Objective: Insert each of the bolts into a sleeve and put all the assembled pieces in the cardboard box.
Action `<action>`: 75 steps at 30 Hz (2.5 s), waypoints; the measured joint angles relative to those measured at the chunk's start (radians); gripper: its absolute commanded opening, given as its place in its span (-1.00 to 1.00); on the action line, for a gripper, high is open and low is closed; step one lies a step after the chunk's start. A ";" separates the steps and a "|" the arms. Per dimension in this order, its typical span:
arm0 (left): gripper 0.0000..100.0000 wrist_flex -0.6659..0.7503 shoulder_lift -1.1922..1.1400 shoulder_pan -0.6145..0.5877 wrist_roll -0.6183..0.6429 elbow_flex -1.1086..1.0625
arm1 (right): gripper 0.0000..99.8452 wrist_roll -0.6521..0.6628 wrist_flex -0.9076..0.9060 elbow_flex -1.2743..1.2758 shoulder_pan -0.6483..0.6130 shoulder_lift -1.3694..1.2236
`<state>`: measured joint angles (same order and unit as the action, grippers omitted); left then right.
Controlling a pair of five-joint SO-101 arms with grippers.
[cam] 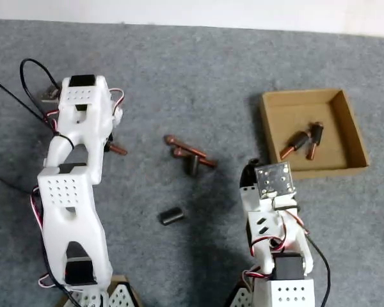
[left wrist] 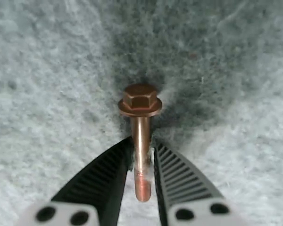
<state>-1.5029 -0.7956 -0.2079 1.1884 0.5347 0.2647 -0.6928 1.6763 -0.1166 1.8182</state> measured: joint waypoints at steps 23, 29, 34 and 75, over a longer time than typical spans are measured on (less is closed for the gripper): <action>-0.99 0.000 0.000 0.000 -0.103 0.000 | -0.99 0.000 0.000 0.000 0.000 0.000; -0.84 0.000 0.000 0.000 -0.103 0.000 | -0.99 0.000 0.000 0.000 0.000 0.000; -0.61 -0.009 0.000 0.000 -0.126 0.000 | -0.99 0.000 0.000 0.000 0.000 0.000; -0.61 -0.002 0.002 -0.078 -0.161 -0.002 | -0.99 0.000 0.000 0.000 0.000 0.000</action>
<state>-1.5044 -0.7940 -0.2862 1.0273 0.5332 0.2647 -0.6928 1.6763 -0.1166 1.8182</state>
